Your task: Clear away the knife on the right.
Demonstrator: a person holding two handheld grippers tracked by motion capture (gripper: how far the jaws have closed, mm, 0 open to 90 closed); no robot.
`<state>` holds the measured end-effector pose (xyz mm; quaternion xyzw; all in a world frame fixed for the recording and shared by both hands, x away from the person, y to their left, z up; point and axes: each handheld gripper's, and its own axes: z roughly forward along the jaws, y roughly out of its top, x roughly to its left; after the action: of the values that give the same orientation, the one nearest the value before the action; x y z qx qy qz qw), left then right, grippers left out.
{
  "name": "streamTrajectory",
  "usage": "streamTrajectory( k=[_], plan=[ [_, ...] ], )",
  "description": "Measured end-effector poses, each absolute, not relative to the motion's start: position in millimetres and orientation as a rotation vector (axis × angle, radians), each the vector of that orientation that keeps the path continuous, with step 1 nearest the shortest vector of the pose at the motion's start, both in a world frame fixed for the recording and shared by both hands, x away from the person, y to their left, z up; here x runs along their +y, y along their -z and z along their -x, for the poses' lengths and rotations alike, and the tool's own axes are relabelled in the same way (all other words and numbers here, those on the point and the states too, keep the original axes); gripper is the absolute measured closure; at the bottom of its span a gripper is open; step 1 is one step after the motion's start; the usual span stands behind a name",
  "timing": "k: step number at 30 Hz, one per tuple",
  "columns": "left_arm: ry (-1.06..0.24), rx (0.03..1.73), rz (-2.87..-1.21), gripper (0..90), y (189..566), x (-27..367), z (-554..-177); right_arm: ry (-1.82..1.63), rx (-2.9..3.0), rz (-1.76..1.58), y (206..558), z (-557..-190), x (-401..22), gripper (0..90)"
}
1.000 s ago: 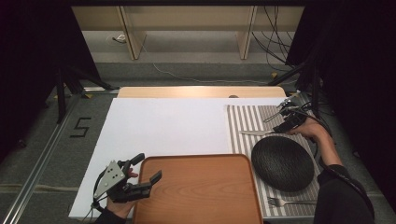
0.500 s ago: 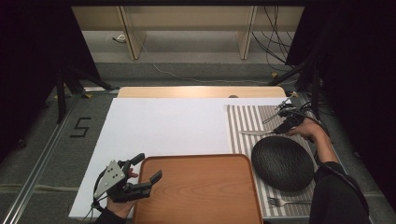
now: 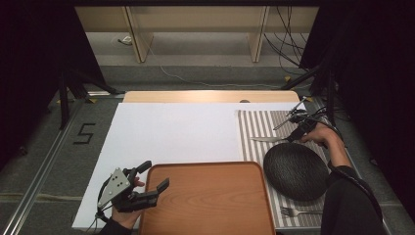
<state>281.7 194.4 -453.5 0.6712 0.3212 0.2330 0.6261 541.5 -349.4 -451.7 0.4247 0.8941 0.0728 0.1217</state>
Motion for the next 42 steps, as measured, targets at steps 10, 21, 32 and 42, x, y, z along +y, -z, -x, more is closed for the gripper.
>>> streamTrajectory(
  k=[10,21,32,42],
  plan=[
    [-0.531,0.735,-1.542,17.3,453.9,193.5,-281.8,-0.142,2.642,-1.231,455.1,-545.0,-343.9,43.6],
    [-0.535,0.734,-1.542,17.4,453.5,193.6,-281.3,-0.138,2.675,-1.207,454.4,-543.8,-340.2,55.1],
    [-0.536,0.732,-1.546,17.4,453.8,193.4,-281.7,-0.052,2.737,-1.11,452.9,-543.4,-328.8,68.9],
    [-0.535,0.731,-1.546,17.4,453.7,193.1,-281.3,-0.001,2.796,-0.967,454.0,-544.4,-322.5,79.8]
  ],
)
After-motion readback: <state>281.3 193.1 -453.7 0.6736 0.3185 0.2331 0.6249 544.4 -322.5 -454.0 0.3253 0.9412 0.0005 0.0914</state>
